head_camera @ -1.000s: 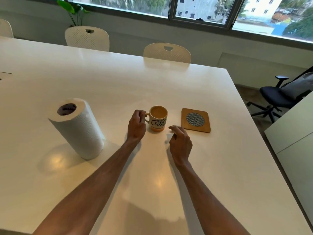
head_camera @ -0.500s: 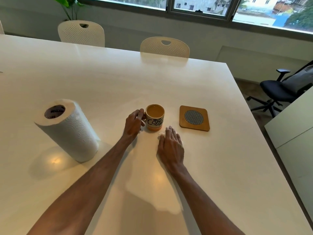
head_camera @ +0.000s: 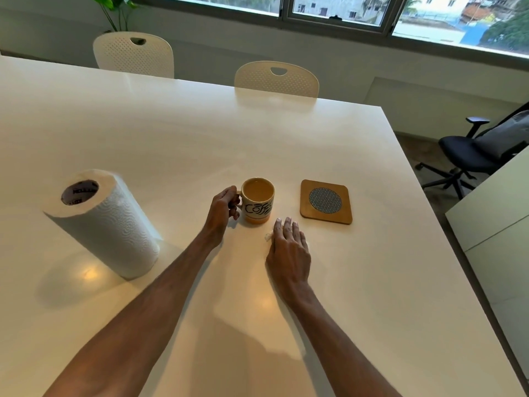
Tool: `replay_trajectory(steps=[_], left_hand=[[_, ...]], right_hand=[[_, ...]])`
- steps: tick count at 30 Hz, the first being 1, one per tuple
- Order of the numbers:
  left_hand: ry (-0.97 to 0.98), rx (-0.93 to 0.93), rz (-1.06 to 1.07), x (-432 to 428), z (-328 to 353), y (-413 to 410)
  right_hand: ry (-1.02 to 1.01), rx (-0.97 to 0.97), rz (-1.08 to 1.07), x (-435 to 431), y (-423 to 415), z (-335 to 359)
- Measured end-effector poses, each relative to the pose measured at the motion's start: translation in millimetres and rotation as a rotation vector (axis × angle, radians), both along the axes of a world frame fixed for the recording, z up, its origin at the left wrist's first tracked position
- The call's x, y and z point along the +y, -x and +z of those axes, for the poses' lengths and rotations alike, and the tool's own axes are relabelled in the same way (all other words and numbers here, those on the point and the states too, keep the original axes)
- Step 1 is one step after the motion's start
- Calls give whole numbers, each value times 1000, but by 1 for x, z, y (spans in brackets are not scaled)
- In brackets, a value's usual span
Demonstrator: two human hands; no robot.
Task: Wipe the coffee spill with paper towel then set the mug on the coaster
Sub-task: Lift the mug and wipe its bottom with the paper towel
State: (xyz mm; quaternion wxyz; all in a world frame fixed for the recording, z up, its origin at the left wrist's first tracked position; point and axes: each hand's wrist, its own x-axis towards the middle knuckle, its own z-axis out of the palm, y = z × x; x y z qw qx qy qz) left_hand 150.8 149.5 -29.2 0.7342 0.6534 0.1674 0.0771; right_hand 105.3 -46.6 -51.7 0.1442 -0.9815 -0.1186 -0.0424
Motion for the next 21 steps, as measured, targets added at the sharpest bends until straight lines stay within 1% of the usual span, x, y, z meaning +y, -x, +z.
replay_trajectory(steps=[6,11,17,21], left_hand=[[81,-6,-10,3,-6,-3],[119,-2,-25,5,-9,-5],[129,3,-26,7,-2,-8],[152,-5,-9,10,8,-10]], right_hand=[[-79,-31,-6,-6,-3,4],[-96,-68,77,-12,-3,7],[-39,46,87,-8,7,1],[-34,176,48,-5,12,3]])
